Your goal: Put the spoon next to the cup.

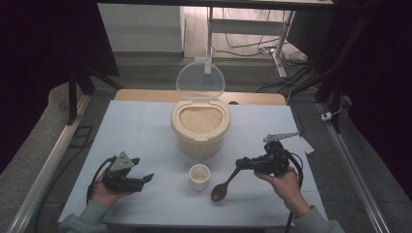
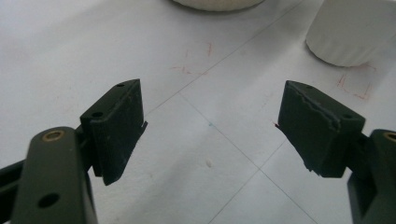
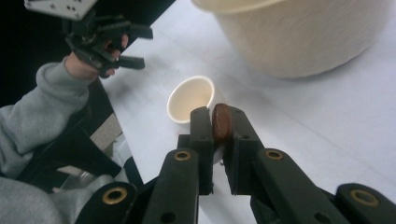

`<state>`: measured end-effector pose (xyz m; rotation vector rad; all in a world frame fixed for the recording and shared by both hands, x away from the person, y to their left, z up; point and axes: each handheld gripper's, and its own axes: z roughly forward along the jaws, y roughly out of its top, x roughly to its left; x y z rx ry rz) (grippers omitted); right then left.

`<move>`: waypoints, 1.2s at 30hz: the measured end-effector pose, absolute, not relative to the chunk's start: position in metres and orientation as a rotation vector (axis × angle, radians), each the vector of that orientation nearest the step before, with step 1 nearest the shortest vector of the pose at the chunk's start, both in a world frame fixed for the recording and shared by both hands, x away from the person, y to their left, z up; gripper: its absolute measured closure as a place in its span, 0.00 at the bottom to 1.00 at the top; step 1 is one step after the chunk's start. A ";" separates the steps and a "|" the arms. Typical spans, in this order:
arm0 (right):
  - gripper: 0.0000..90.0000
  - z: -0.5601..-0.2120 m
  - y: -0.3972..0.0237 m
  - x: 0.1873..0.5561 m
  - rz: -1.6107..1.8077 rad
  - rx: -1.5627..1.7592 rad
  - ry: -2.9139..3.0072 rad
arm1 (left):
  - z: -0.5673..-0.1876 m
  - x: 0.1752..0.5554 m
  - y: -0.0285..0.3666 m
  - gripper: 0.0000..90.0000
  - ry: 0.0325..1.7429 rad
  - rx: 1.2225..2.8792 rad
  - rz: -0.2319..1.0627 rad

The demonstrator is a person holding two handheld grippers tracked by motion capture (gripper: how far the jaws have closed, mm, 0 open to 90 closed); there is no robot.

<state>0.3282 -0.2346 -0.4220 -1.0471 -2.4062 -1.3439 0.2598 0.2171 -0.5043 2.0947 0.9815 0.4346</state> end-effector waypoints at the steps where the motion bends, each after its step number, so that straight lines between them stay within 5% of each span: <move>1: 0.92 -0.424 -0.232 0.329 -1.333 -1.034 -2.410 | -0.504 0.260 0.217 0.25 0.981 2.095 0.435; 15: 0.91 -0.441 -0.210 0.335 -1.236 -0.962 -2.400 | -0.505 0.260 0.217 0.25 0.979 2.098 0.435; 36: 0.74 -0.481 -0.209 0.369 -1.254 -1.025 -2.475 | -0.506 0.260 0.216 0.25 0.978 2.107 0.436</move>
